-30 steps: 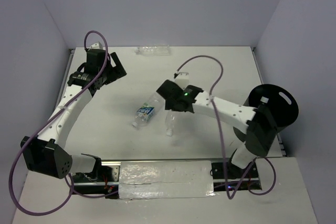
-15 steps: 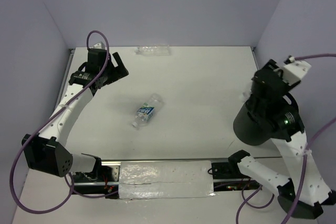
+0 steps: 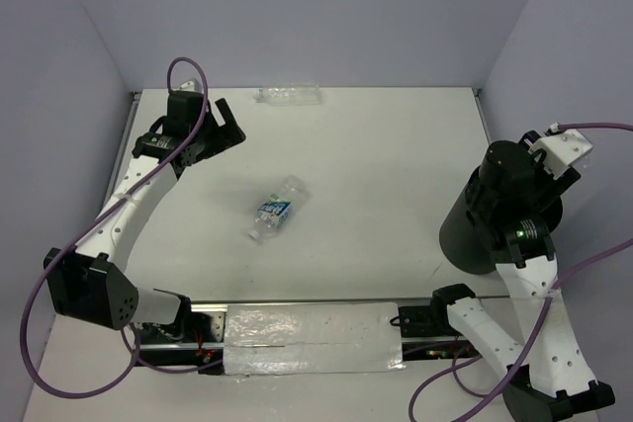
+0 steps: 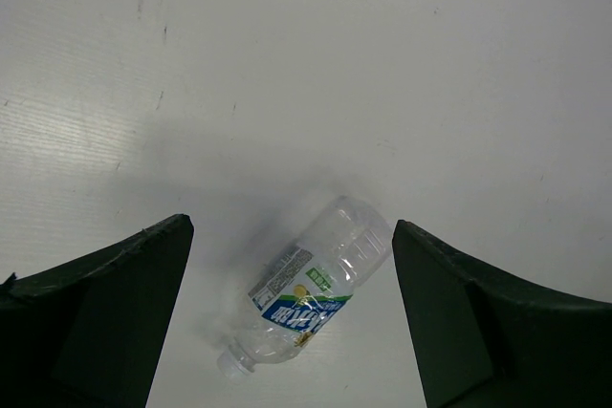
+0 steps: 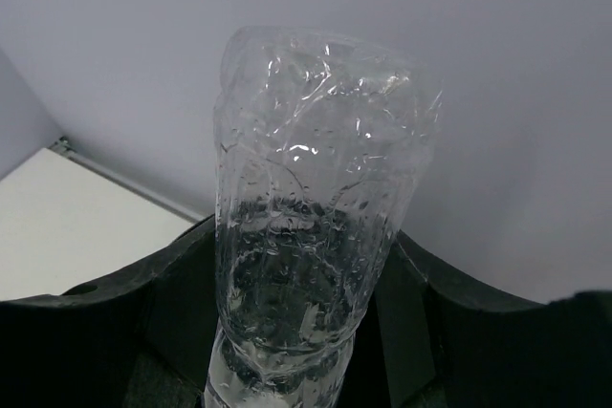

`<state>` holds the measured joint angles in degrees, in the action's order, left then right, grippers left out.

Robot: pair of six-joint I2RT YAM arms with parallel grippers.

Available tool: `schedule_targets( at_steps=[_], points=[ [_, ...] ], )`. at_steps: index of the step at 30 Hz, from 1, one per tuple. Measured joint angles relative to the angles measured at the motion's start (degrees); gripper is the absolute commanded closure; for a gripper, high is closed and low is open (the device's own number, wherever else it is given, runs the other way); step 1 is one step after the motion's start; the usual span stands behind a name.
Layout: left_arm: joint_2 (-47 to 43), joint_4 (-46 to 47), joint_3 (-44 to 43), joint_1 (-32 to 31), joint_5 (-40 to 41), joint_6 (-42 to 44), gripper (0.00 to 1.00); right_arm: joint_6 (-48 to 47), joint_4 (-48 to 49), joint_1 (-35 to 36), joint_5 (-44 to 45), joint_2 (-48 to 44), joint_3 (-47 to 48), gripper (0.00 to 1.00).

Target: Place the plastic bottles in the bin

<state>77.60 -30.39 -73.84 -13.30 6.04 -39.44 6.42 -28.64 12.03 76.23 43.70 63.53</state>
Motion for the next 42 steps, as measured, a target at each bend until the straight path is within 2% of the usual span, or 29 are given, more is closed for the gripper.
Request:
schedule_targets(
  at_steps=[1, 4, 6, 17, 23, 25, 28, 32, 37, 42],
  points=[
    [0.0, 0.04, 0.0, 0.0, -0.07, 0.0, 0.01, 0.02, 0.15, -0.28, 0.07, -0.09, -0.74, 0.33],
    [0.0, 0.39, 0.0, 0.0, -0.39, 0.0, 0.01, 1.57, -0.59, -0.63, -0.44, 0.07, -1.36, 0.08],
    [0.0, 0.63, 0.0, 0.0, -0.5, 0.0, 0.01, 3.02, -1.86, -0.68, -1.33, 0.5, -1.31, 0.0],
    [0.02, 1.18, 0.35, 0.0, -1.09, 0.0, 0.01, 8.04, -9.88, -0.7, -10.51, 2.78, 5.07, 0.0],
    [0.02, 1.22, 0.48, 0.0, -1.22, 0.0, 0.01, 12.98, -13.62, 0.63, -26.88, 4.35, 12.57, 0.0],
    [0.11, 1.2, 0.48, 0.0, -1.18, 0.02, 0.01, 15.85, -13.86, 5.18, -31.78, 4.85, 14.14, 0.0],
    [0.44, 0.98, 0.48, 0.0, -0.83, 0.28, 0.01, 19.98, -13.84, 17.38, -35.36, 8.0, 15.34, 0.0],
    [1.14, 0.48, 0.48, -0.11, -1.31, 1.77, 0.01, 25.0, -13.6, 28.63, -38.47, 17.64, 16.06, 0.0],
    [4.52, -0.7, 0.04, -4.04, -2.49, 7.43, 0.01, 29.31, -13.44, 33.79, -42.97, 29.57, 15.08, 0.0],
    [16.55, -4.85, -4.61, -15.45, 0.35, 12.09, 0.01, 30.51, -13.42, 33.88, -44.04, 29.0, 14.58, 0.0]
  ],
)
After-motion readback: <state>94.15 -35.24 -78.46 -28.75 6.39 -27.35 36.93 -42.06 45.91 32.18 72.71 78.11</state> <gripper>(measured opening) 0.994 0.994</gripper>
